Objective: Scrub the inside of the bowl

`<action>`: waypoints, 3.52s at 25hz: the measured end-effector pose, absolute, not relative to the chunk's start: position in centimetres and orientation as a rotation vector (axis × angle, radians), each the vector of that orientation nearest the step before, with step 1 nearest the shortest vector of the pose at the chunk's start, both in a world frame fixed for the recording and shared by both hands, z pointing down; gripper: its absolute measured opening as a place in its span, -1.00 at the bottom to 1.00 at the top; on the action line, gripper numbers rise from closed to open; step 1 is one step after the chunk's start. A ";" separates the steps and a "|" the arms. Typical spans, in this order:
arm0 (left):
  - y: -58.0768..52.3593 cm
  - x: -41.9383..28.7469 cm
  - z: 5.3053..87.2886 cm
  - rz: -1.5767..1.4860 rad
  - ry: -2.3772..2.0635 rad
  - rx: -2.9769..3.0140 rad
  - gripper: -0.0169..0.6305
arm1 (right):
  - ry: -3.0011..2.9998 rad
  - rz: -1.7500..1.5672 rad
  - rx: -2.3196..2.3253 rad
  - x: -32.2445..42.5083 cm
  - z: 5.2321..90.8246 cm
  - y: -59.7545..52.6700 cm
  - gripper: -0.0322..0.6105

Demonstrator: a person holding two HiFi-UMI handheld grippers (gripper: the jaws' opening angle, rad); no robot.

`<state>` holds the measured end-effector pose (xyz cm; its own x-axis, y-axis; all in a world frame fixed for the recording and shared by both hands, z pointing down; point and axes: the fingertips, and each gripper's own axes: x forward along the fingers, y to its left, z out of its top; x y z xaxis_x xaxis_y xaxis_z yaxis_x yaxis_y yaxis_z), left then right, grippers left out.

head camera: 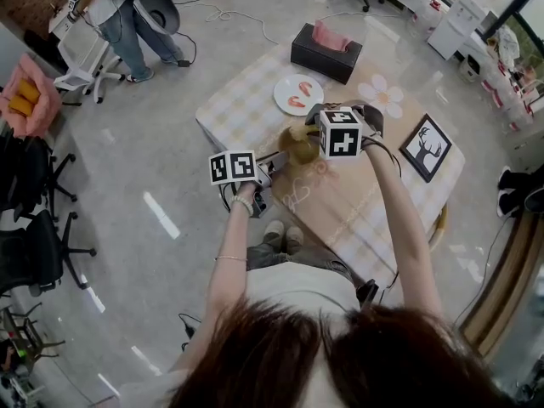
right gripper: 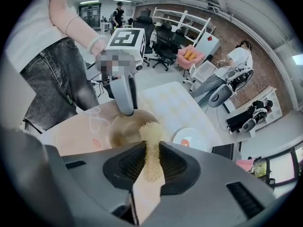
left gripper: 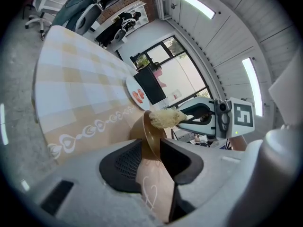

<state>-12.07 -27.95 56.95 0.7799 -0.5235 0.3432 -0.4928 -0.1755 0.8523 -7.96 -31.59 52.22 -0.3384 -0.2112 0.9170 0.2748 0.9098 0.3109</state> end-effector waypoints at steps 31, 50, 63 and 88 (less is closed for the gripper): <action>-27.8 -12.0 57.8 -0.039 -0.764 1.766 -0.59 | -1.660 -0.523 -0.137 -7.9 53.4 -31.8 -0.66; -27.8 -11.9 58.1 -0.056 -0.744 1.757 -0.59 | -1.518 -0.495 -0.248 -7.2 54.3 -29.8 -0.66; -27.8 -11.9 58.0 -0.065 -0.729 1.745 -0.59 | -1.490 -0.451 -0.303 -7.1 54.3 -28.0 -0.66; -27.6 -12.0 57.9 -0.102 -0.679 1.739 -0.60 | -1.550 -0.426 -0.390 -9.5 54.9 -26.6 -0.66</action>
